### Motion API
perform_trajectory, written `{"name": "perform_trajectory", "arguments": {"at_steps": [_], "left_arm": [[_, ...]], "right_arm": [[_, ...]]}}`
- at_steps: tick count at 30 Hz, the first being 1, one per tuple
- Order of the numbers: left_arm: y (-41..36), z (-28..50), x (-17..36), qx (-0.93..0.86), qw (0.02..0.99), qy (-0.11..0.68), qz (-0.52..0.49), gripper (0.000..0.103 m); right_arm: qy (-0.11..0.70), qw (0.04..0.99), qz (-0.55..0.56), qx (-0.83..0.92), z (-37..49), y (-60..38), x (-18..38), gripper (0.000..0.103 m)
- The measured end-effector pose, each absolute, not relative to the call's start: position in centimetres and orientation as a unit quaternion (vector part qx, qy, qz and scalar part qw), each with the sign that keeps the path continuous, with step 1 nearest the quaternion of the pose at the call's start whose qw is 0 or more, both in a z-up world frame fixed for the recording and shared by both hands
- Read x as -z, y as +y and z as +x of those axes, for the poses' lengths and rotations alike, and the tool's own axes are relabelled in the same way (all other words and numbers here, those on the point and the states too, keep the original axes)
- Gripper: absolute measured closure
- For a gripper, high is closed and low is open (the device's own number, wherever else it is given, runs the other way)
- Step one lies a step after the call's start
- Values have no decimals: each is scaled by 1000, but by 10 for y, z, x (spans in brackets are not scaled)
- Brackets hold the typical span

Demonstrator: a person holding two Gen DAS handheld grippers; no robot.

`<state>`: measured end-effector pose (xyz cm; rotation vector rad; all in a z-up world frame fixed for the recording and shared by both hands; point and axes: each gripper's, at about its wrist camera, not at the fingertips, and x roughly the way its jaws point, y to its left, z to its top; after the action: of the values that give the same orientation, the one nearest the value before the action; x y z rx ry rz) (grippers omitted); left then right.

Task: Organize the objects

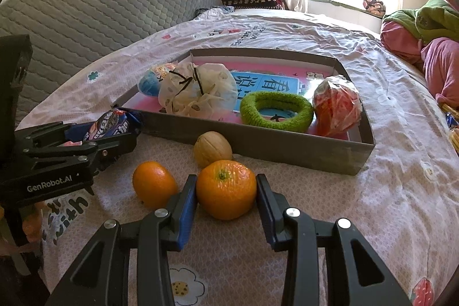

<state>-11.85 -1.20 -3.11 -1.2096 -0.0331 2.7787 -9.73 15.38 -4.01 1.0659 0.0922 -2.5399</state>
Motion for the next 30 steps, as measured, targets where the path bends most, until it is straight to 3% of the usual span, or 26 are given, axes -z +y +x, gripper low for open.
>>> {"name": "perform_trajectory", "arguments": {"at_steps": [30], "left_arm": [[-7, -106, 6, -940, 55, 11, -337, 48]], "right_arm": [[27, 195, 319, 927, -92, 158, 1, 63]]}}
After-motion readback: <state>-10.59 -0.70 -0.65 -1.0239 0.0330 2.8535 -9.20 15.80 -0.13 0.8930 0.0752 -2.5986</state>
